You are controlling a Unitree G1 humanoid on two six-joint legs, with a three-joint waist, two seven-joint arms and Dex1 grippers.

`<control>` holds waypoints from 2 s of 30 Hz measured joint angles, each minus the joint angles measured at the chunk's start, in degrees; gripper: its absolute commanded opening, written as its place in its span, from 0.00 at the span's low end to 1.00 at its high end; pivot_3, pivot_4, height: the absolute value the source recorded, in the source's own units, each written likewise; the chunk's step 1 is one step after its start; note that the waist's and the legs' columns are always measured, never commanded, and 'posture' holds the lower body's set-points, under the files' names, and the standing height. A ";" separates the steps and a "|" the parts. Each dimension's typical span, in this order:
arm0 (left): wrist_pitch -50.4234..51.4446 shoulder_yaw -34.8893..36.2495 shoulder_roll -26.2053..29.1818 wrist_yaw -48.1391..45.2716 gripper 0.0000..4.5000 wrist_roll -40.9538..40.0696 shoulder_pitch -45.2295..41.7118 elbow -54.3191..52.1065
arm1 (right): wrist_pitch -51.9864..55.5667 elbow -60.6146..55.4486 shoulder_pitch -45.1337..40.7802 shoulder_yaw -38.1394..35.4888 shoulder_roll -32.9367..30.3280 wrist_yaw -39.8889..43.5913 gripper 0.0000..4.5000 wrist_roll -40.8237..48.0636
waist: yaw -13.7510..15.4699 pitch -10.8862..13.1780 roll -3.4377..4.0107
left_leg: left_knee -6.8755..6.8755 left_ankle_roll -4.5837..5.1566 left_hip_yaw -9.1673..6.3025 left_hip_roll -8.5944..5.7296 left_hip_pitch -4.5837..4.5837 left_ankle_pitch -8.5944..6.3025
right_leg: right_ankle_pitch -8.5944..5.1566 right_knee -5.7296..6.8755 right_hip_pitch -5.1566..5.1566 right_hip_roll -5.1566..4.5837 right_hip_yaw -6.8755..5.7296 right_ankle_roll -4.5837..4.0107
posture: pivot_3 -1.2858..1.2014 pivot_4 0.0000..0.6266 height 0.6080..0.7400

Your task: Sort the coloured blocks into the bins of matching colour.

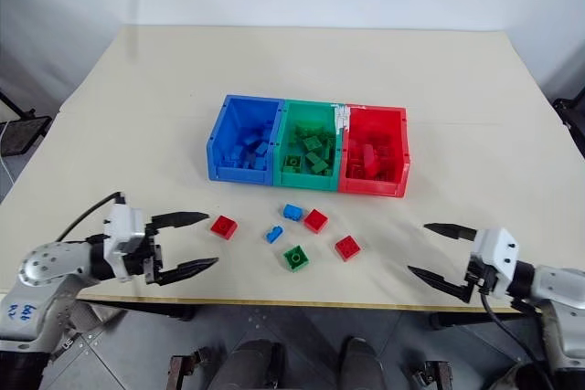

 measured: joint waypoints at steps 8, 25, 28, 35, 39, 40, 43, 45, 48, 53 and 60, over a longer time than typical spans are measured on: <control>-0.11 -4.55 -0.83 -1.92 0.99 0.28 -3.47 -1.51 | 3.37 -0.83 -0.89 2.32 -2.31 2.66 1.00 0.07 | -1.50 0.00 0.01 | -0.04 -0.10 0.19 0.33 0.13 0.00 | -0.02 0.01 -0.02 0.23 0.03 -0.04 | 0.52 0.24 1.00; -1.44 7.53 2.12 1.40 0.99 0.19 9.73 -4.76 | 3.64 8.56 -32.50 31.63 5.57 10.49 1.00 -13.21 | -1.53 0.04 0.00 | 0.06 -0.08 0.08 0.30 0.00 -0.11 | -0.04 -0.02 -0.09 0.18 -0.03 -0.09 | 0.52 0.24 1.00; -1.07 8.30 2.10 2.15 1.00 0.03 10.80 -5.89 | 1.62 12.67 -36.22 33.10 8.21 11.50 0.96 -13.74 | -1.69 0.03 0.00 | 0.05 -0.12 0.09 0.35 0.01 -0.12 | -0.04 -0.02 -0.10 0.23 -0.05 -0.09 | 0.52 0.24 1.00; -1.18 8.77 1.40 2.77 1.00 0.05 13.74 -6.04 | 0.33 14.63 -36.77 34.15 9.85 13.77 0.51 -12.97 | -1.48 0.03 -0.01 | 0.10 -0.13 0.11 0.37 0.01 -0.15 | -0.05 0.00 -0.09 0.25 -0.07 -0.10 | 0.52 0.24 1.00; -1.00 8.82 -0.61 4.32 1.00 -0.74 13.19 -6.32 | 3.46 13.14 -34.51 32.08 9.82 12.80 0.31 -10.24 | -1.51 0.03 0.00 | 0.09 -0.14 0.10 0.36 0.01 -0.15 | -0.05 0.00 -0.10 0.23 -0.07 -0.11 | 0.52 0.24 1.00; -0.84 8.83 -1.41 5.02 1.00 -1.43 12.74 -6.37 | 5.10 12.46 -34.19 30.79 9.82 12.01 0.31 -9.20 | -1.54 0.03 0.00 | 0.10 -0.14 0.10 0.36 0.00 -0.15 | -0.05 0.01 -0.10 0.23 -0.07 -0.11 | 0.52 0.24 1.00; 0.46 8.94 -2.18 6.94 1.00 -2.47 11.47 -7.28 | 11.12 8.60 -33.50 26.23 9.15 9.00 0.31 -5.18 | -1.53 0.03 0.00 | 0.09 -0.16 0.09 0.37 0.01 -0.16 | -0.05 0.02 -0.11 0.23 -0.07 -0.11 | 0.52 0.24 1.00; 1.09 9.01 -2.78 8.19 1.00 -3.28 11.08 -8.28 | 16.45 5.46 -32.97 21.84 8.38 5.73 0.31 -1.63 | -1.51 0.03 0.00 | 0.08 -0.15 0.09 0.37 0.01 -0.17 | -0.04 0.00 -0.10 0.21 -0.06 -0.11 | 0.52 0.24 1.00; 1.89 9.00 -3.98 9.95 1.00 -3.69 9.44 -8.34 | 20.32 4.18 -34.51 17.99 8.33 0.29 0.31 -0.36 | -1.51 0.03 0.00 | 0.09 -0.16 0.11 0.37 0.02 -0.17 | -0.04 0.02 -0.11 0.22 -0.06 -0.11 | 0.52 0.24 1.00; 2.53 8.73 -4.19 10.83 1.00 -3.83 7.33 -8.39 | 19.79 11.08 -45.92 15.50 11.48 -12.72 0.31 -4.44 | -2.03 0.03 0.01 | 0.03 -0.19 0.28 0.42 0.03 -0.15 | -0.05 0.09 -0.25 0.28 0.02 -0.13 | 0.52 0.24 1.00; 3.31 8.55 -3.98 10.18 1.00 -3.81 7.34 -8.21 | 17.57 19.26 -50.99 16.46 14.16 -20.41 0.68 -10.54 | -1.53 0.03 0.01 | 0.04 -0.14 0.45 0.40 -0.09 -0.22 | -0.08 0.06 -0.30 0.29 -0.04 -0.18 | 0.52 0.24 1.00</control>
